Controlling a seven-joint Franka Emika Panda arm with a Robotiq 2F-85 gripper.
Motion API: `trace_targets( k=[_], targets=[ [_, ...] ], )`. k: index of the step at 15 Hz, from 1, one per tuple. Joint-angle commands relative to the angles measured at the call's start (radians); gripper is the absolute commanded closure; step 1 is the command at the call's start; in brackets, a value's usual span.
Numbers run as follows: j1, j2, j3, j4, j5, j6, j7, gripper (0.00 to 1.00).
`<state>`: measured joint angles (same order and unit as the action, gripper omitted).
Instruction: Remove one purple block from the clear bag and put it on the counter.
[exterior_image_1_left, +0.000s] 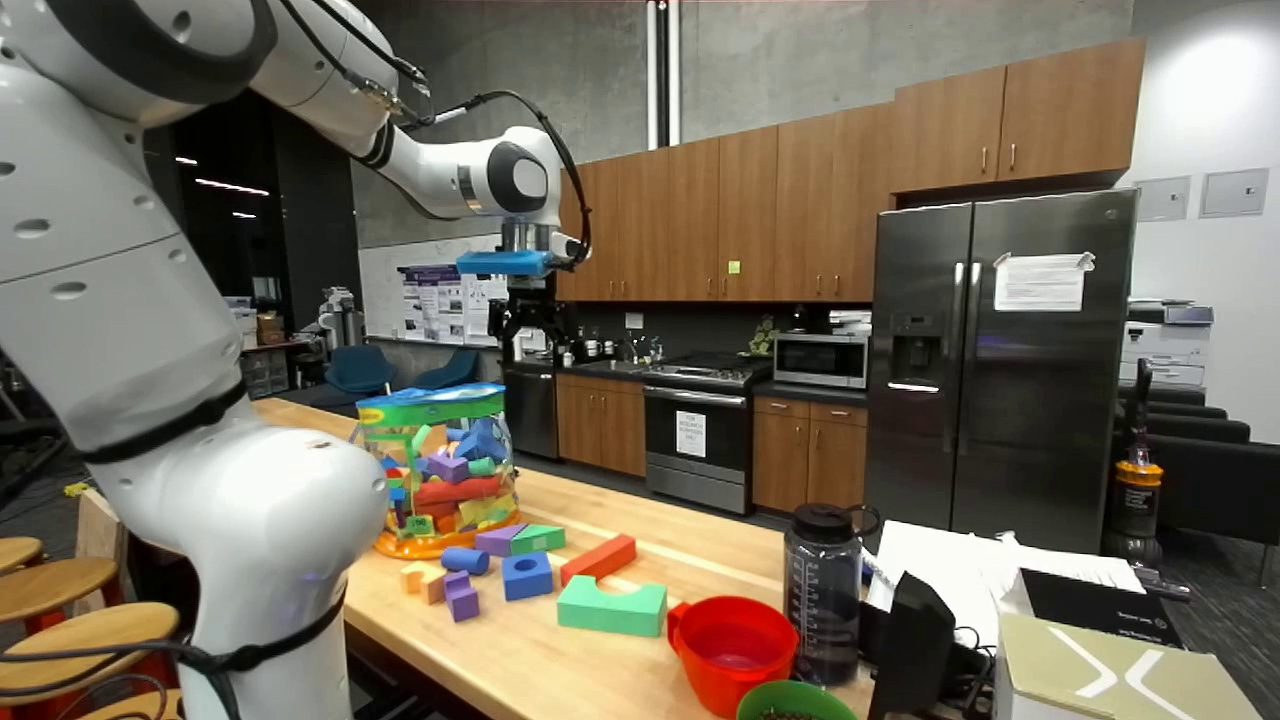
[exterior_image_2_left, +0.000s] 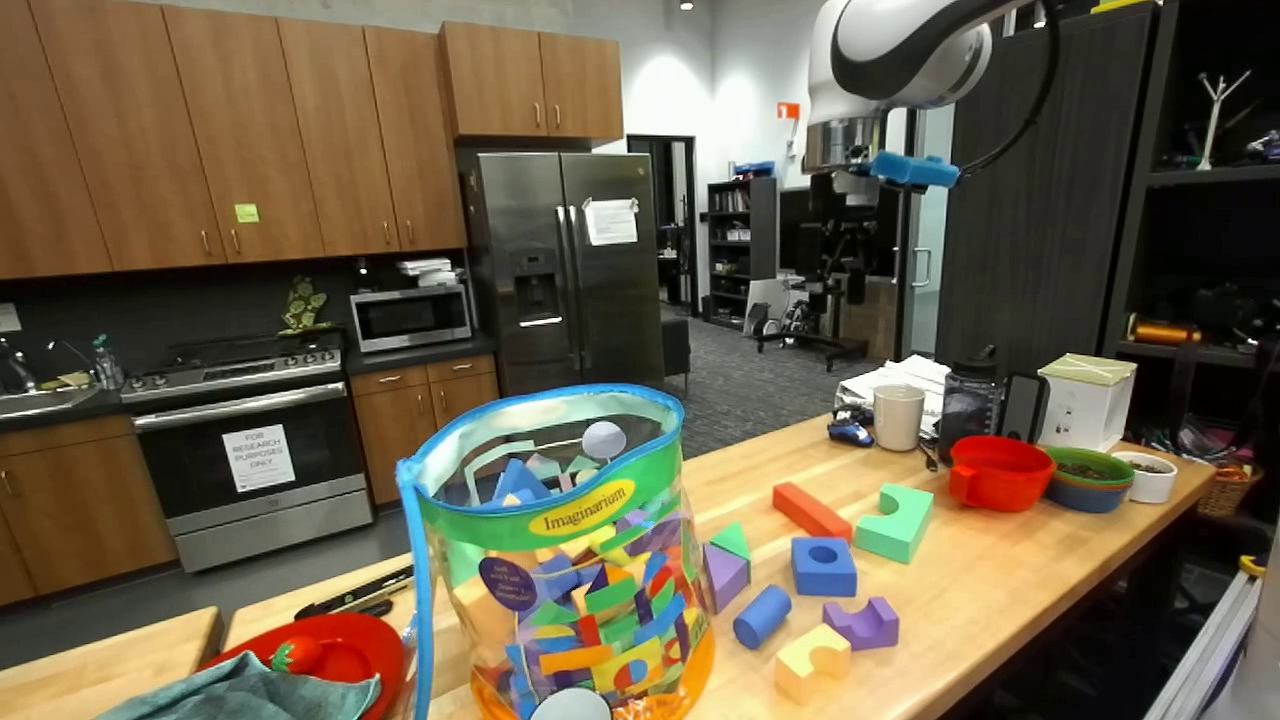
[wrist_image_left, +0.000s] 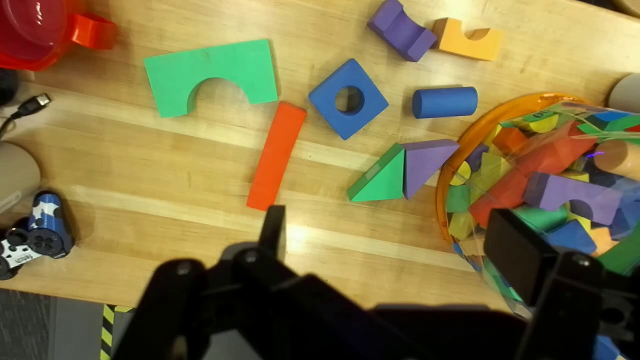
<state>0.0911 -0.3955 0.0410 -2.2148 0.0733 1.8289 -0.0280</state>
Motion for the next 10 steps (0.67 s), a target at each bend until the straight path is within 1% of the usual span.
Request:
trace_targets(
  k=[1, 3, 7, 10],
  targets=[
    [-0.007, 0.000, 0.006, 0.002, 0.002, -0.002, -0.002, 0.00],
    [-0.007, 0.000, 0.006, 0.002, 0.002, -0.002, -0.002, 0.00],
    [-0.003, 0.031, 0.005, 0.038, -0.008, -0.016, -0.031, 0.00],
    [0.004, 0.093, 0.009, 0.111, -0.033, -0.032, -0.098, 0.00]
  ],
)
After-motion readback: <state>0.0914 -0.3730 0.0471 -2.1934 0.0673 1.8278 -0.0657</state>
